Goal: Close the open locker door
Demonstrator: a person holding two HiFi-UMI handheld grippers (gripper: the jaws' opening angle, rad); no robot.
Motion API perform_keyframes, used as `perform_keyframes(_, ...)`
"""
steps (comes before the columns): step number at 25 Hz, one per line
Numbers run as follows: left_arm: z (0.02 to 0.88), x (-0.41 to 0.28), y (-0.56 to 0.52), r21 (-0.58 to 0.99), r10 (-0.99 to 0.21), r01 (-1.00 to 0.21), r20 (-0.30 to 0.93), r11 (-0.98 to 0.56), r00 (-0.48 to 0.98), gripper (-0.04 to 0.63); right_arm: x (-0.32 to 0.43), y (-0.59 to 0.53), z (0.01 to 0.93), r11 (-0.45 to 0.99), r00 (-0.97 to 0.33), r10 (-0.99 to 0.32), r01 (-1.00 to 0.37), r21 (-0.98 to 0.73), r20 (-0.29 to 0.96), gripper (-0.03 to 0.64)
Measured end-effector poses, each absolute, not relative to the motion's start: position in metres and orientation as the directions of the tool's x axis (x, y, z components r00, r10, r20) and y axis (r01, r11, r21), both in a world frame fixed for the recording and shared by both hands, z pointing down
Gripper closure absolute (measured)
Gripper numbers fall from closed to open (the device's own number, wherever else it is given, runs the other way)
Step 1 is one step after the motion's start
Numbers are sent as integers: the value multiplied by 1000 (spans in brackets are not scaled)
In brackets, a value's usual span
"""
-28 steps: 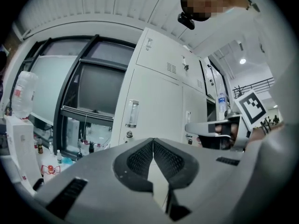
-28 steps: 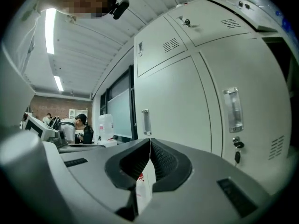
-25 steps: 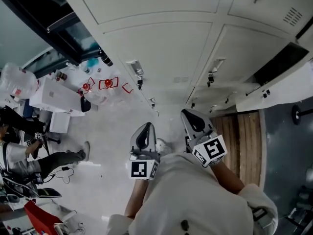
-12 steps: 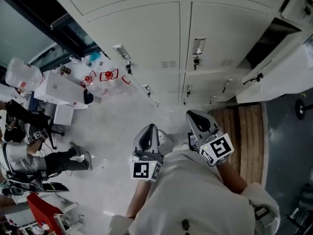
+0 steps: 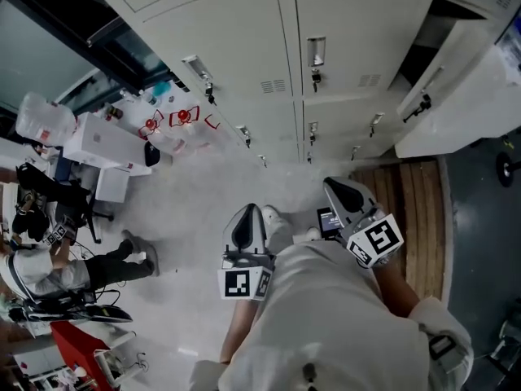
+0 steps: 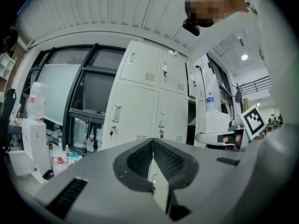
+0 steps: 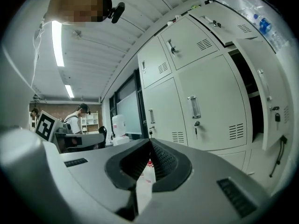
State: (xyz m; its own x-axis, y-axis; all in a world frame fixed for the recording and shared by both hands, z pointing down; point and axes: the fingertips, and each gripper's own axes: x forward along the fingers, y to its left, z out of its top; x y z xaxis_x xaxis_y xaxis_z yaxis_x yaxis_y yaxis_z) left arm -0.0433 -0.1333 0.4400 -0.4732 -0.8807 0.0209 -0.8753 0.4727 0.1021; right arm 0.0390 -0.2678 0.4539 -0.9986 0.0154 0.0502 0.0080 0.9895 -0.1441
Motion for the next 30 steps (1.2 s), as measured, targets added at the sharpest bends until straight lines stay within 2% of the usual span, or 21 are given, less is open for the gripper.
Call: perform_keyframes(30,448,-21,-81,128,-844,-837,11,532,-535,586,53,-214,455,987,-994,94,86,-133,51,591)
